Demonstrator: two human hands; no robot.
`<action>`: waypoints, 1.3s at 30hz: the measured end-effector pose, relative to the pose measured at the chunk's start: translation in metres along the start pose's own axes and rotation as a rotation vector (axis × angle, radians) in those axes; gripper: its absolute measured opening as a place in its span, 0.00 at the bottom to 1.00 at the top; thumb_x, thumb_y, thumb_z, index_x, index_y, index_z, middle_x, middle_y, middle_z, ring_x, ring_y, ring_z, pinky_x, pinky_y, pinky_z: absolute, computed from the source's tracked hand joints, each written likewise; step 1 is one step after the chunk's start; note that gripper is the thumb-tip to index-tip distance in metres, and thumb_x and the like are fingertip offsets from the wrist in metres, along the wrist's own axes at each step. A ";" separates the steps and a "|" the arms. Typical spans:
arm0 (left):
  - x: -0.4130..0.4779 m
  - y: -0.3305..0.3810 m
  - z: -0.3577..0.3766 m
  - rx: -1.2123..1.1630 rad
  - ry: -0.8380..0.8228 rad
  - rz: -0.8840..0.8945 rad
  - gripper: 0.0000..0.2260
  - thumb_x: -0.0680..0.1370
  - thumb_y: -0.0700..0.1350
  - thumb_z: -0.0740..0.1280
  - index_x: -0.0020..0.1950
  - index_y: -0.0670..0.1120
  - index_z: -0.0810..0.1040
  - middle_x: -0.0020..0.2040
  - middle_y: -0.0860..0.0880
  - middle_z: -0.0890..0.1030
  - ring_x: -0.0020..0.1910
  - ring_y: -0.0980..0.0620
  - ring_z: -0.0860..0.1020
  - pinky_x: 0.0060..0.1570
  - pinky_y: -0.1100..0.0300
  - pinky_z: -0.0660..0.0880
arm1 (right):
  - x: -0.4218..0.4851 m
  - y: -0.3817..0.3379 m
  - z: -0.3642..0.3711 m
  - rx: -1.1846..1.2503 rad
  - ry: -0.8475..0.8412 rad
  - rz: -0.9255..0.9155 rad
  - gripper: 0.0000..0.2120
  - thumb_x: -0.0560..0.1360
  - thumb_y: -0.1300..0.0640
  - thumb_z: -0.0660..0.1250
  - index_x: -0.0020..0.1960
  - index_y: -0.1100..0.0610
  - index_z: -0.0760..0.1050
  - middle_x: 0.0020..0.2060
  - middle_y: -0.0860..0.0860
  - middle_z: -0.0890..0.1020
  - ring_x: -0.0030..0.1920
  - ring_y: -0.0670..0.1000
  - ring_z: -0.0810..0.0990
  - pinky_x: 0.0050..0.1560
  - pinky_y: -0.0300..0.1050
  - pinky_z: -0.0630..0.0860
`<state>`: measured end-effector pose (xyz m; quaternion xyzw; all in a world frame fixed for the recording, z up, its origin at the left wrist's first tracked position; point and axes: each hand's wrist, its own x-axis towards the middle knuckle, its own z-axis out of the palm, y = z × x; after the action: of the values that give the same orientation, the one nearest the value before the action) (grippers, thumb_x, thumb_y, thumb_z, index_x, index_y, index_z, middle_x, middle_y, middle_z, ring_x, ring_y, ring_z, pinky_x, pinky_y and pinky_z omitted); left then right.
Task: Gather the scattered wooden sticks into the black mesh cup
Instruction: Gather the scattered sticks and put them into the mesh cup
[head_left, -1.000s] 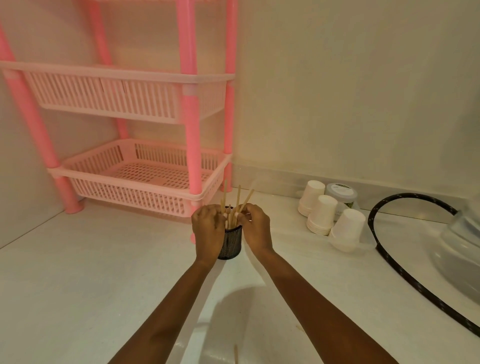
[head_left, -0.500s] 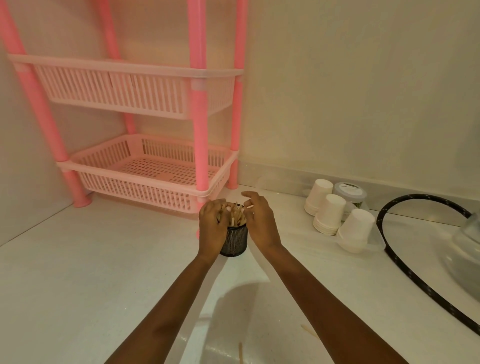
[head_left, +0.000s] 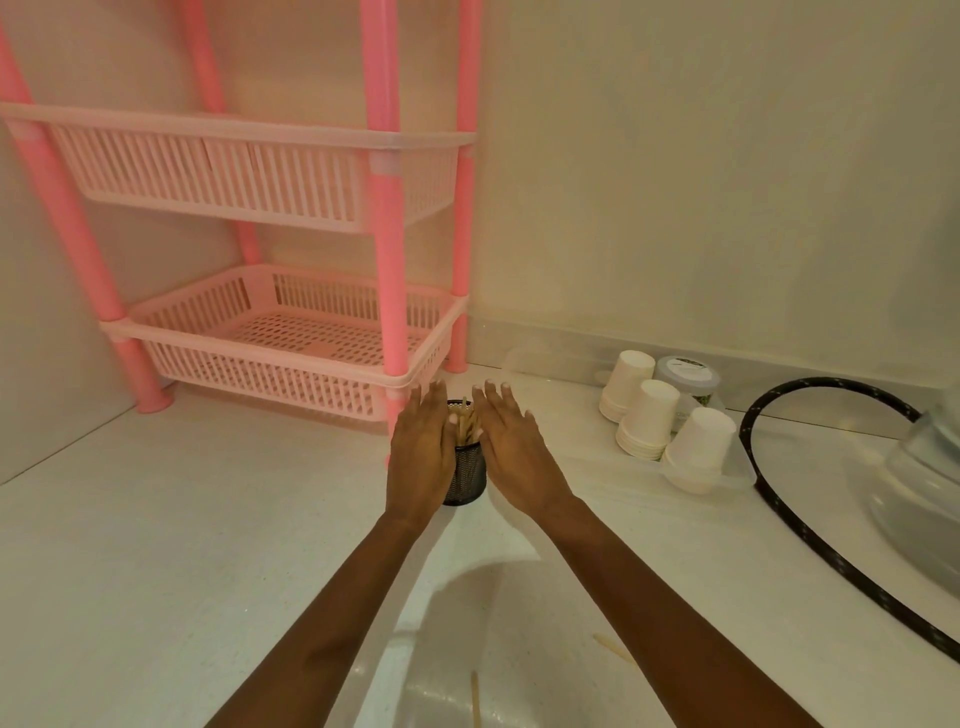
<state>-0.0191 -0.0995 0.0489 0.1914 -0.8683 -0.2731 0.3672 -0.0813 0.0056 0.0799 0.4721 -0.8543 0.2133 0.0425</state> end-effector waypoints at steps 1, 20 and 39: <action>0.000 0.001 -0.001 0.025 -0.011 0.005 0.20 0.81 0.42 0.54 0.72 0.41 0.59 0.74 0.42 0.62 0.75 0.44 0.56 0.74 0.48 0.54 | -0.002 0.000 -0.002 0.011 0.020 -0.001 0.24 0.81 0.61 0.50 0.75 0.55 0.47 0.76 0.54 0.48 0.76 0.54 0.42 0.74 0.58 0.47; -0.096 -0.009 0.006 0.017 -1.045 0.449 0.39 0.67 0.62 0.70 0.73 0.59 0.54 0.76 0.59 0.46 0.73 0.62 0.36 0.72 0.59 0.36 | -0.172 0.085 -0.002 0.189 -0.119 0.345 0.20 0.80 0.52 0.51 0.72 0.50 0.57 0.75 0.47 0.56 0.75 0.46 0.49 0.73 0.40 0.48; -0.109 0.016 0.024 0.043 -1.068 0.301 0.25 0.74 0.53 0.67 0.69 0.53 0.65 0.77 0.51 0.55 0.76 0.54 0.48 0.73 0.57 0.48 | -0.269 0.100 -0.032 0.169 0.086 0.612 0.12 0.77 0.61 0.61 0.59 0.62 0.75 0.55 0.56 0.77 0.56 0.54 0.76 0.59 0.42 0.70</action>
<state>0.0325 -0.0213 -0.0137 -0.0923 -0.9570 -0.2587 -0.0929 -0.0196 0.2770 0.0027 0.1857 -0.9333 0.3063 -0.0269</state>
